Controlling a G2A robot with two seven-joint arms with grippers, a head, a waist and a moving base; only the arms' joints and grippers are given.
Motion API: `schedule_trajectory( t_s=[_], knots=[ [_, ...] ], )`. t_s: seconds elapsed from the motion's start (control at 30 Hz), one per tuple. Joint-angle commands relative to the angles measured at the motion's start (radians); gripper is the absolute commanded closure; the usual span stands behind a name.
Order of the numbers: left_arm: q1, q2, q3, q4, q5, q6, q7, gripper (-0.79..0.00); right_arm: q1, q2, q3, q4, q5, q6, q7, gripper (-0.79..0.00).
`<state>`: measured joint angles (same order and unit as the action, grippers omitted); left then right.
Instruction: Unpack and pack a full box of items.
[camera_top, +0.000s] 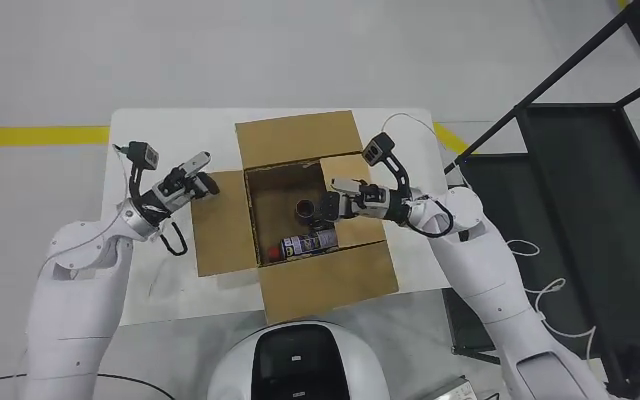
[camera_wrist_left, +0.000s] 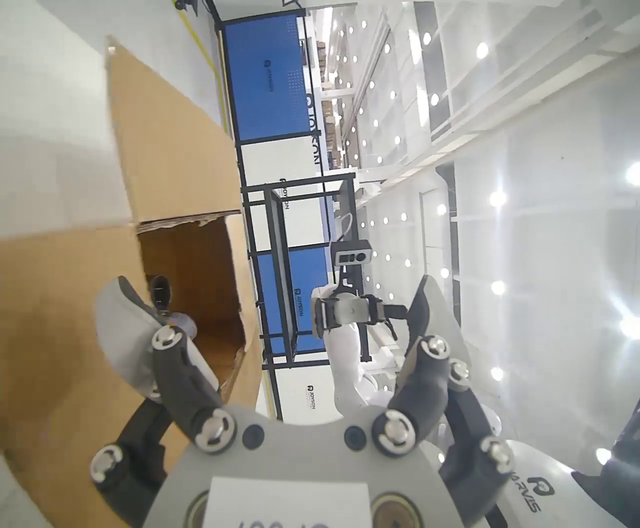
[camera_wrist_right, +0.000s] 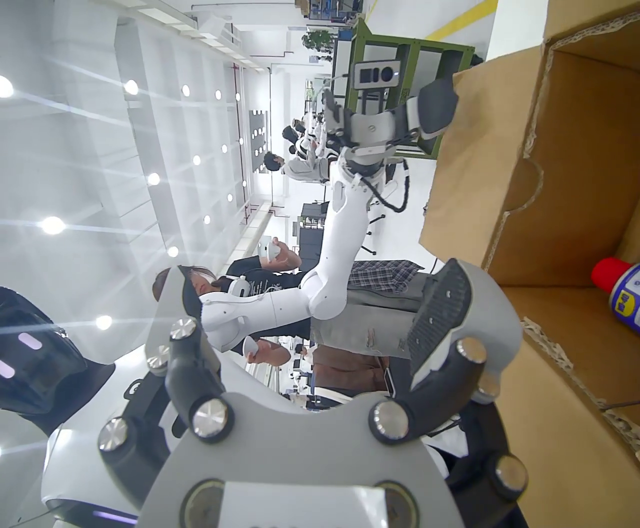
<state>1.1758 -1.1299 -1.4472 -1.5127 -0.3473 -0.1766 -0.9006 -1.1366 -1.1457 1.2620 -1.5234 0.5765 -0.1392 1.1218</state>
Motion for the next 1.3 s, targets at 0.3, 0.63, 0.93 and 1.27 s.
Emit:
schedule_trajectory(
  t_s=[0.3,0.63,0.93,1.27],
  knots=[
    [-0.089,-0.014,0.139,-0.083,0.051,0.044,0.017,-0.785,-0.049,0.014,0.057,-0.010,-0.017,-0.009,-0.038,-0.785],
    [-0.234,-0.050,0.322,0.037,0.096,0.089,0.067,-0.785,-0.106,0.027,0.106,-0.045,-0.046,0.014,-0.076,-0.785],
    [-0.292,-0.071,0.390,0.120,0.108,0.069,0.105,-0.785,-0.105,0.027,0.089,-0.046,-0.044,0.042,-0.088,-0.785],
    [-0.292,-0.071,0.390,0.120,0.108,0.069,0.105,-0.785,-0.106,0.027,0.088,-0.047,-0.047,0.043,-0.091,-0.785]
  ],
)
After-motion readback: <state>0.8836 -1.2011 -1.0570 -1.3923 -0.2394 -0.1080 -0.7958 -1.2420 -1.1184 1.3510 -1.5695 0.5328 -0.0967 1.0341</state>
